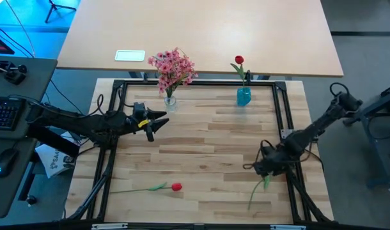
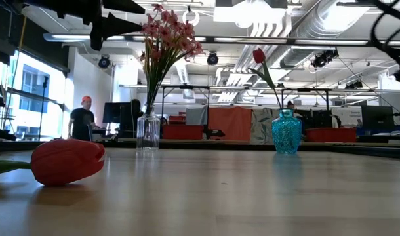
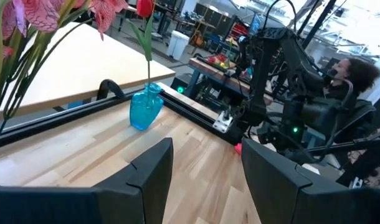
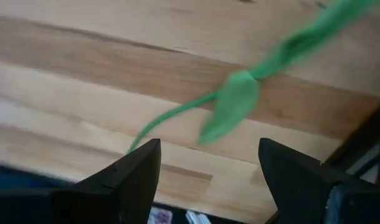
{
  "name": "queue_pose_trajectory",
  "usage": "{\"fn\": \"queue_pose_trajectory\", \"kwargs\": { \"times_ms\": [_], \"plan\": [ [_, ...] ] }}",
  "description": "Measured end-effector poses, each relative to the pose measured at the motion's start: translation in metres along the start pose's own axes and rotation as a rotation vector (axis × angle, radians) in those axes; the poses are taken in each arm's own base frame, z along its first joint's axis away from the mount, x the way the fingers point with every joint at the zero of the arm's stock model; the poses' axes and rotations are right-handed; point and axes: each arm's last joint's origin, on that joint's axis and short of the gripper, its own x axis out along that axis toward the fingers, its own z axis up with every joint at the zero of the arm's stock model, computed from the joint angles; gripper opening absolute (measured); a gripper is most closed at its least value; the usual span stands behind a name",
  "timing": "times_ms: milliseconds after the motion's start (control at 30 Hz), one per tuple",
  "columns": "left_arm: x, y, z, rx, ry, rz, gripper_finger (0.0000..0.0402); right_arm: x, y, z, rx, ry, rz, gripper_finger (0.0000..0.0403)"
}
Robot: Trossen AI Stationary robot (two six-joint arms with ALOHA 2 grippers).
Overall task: Sort flowers into vase by color
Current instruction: Put the right red tulip into the blue vase
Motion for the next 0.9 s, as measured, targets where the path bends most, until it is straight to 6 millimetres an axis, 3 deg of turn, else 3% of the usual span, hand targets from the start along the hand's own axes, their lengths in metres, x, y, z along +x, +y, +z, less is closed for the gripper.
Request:
{"fn": "queue_pose_trajectory", "kwargs": {
  "times_ms": [300, 900],
  "plan": [
    [0.001, 0.002, 0.002, -0.025, -0.010, 0.011, 0.0179, 0.018, -0.016, -0.006, 0.121, -0.069, 0.020, 0.0263],
    [0.004, 0.006, 0.004, -0.092, 0.004, -0.014, 0.0179, 0.026, -0.016, -0.002, 0.110, -0.041, 0.065, 0.0263]
  ]
}}
